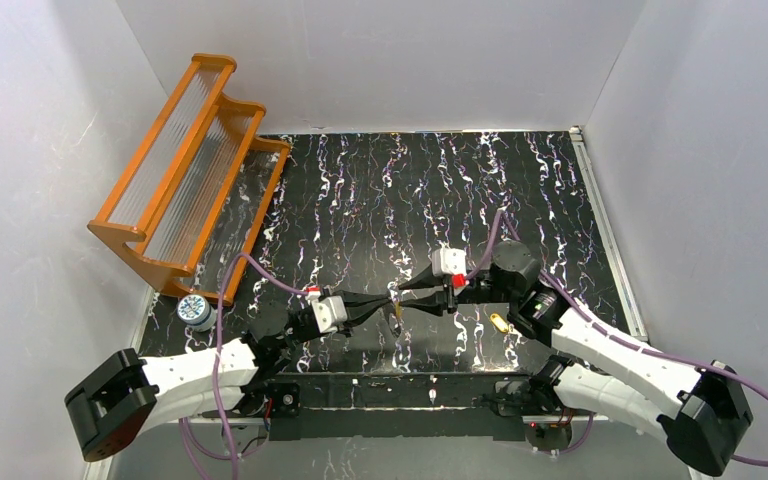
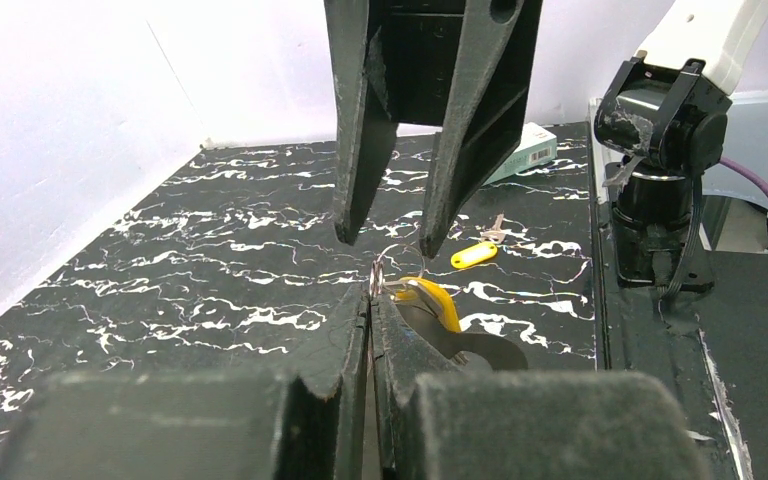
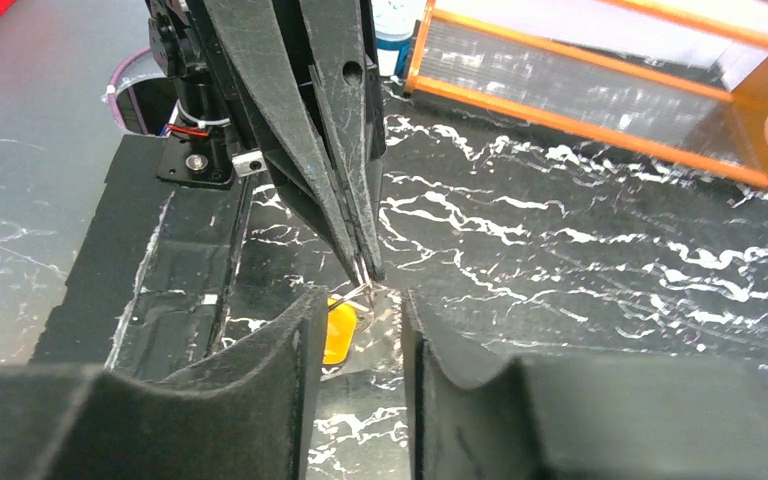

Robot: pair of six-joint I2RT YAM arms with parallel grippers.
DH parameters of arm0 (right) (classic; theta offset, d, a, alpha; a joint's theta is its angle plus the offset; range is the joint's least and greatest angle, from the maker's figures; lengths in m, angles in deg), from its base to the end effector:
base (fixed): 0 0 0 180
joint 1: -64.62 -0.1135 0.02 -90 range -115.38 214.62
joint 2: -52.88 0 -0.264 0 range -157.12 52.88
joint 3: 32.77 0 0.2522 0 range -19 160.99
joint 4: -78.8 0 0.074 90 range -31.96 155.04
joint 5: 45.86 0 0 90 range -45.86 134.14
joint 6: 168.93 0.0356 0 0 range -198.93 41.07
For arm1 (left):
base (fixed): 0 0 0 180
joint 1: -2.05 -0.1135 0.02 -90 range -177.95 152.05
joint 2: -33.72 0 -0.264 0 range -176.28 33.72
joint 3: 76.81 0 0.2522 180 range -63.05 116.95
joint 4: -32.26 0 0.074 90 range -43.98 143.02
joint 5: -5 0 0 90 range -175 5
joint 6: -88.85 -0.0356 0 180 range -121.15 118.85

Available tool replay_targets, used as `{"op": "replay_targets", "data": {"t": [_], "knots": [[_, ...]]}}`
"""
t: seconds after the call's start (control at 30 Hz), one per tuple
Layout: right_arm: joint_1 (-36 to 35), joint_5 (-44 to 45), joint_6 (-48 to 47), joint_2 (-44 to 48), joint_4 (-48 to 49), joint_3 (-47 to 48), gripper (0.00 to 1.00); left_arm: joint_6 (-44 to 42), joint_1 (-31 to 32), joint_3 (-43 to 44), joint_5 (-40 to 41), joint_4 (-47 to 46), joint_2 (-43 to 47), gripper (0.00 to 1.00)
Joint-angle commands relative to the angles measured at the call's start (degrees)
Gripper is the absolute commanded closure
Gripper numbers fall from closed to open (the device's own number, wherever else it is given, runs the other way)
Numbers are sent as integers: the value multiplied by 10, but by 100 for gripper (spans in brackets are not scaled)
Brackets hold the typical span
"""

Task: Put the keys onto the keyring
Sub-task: Adjust the key on the keyring.

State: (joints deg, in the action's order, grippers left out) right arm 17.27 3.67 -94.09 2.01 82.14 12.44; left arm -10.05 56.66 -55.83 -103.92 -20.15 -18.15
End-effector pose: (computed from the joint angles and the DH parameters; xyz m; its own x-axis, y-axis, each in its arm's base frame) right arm 0.1221 0.1667 0.2893 0.2348 -0.0388 -0.9713 -0.9713 0.0293 -0.2359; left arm 0.0911 -0.1482 0.2312 0.3562 -0.2487 -0.9007 0.9016 0.3446 0.2614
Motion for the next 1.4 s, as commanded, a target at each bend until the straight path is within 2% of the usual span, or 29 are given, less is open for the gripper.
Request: {"op": "replay_targets", "data": {"t": [0.0,0.13,0.43,0.83,1.0,1.07,1.13,1.17,1.27,1.37], "knots": [[0,24,46,-13,26,19,63,0,2,7,-5,-32,-1,100],[0,44,68,-24,22,22,72,0,2,7,-5,-32,-2,100],[0,64,70,-29,-18,31,99,0,2,6,-5,-32,0,100],[0,120,57,-29,-53,26,99,-3,2,4,-10,-32,10,100],[0,93,47,-45,-61,36,99,0,2,6,-21,-32,12,100],[0,80,34,-42,-58,37,82,0,2,6,-20,-32,12,100],[0,73,22,-27,-47,31,60,-1,2,4,-19,-32,12,100],[0,69,15,-17,-37,25,53,-1,2,4,-17,-32,12,100],[0,53,1,19,8,0,42,-1,2,5,-19,-32,9,100],[0,21,-2,36,55,-16,41,0,2,6,-20,-32,6,100]]}}
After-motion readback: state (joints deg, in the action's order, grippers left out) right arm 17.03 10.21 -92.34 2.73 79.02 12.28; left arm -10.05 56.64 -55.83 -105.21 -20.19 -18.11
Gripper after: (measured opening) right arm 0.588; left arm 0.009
